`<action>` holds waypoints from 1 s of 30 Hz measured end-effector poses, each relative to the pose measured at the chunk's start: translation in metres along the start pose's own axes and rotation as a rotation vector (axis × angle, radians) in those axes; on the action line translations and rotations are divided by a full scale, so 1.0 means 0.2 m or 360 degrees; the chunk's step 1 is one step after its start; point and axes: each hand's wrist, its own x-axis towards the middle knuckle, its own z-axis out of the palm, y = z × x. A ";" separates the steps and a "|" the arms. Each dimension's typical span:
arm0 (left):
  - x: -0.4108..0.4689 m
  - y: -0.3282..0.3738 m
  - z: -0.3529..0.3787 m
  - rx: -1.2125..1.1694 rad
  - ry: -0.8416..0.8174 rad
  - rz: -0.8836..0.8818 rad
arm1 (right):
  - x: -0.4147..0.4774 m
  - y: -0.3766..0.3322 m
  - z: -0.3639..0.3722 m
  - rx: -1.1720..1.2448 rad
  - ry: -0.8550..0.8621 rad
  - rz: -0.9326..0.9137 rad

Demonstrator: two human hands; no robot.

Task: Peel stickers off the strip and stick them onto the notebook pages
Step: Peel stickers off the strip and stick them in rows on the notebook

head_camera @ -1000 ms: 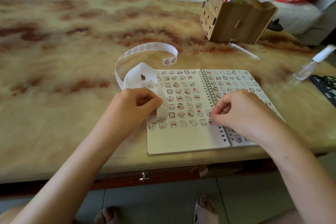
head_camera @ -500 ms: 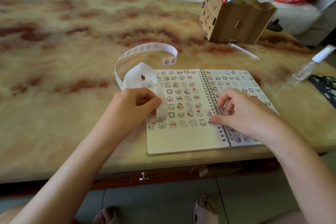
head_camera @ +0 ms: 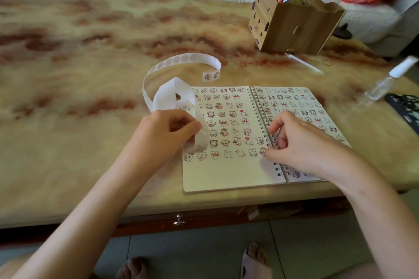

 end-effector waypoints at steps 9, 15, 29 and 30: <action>0.00 0.00 0.00 0.0016 0.0001 0.0016 | 0.01 0.01 0.00 0.0081 0.0067 -0.0021; 0.00 0.00 0.00 0.0037 -0.0002 0.0018 | 0.03 0.03 0.01 0.0052 0.0053 -0.0008; 0.01 0.04 -0.03 -0.0432 0.0194 0.0159 | 0.03 -0.23 0.18 0.1213 0.0301 -0.0675; 0.01 0.04 -0.03 -0.0482 0.0192 0.0164 | 0.03 -0.25 0.20 0.1303 0.0295 -0.0692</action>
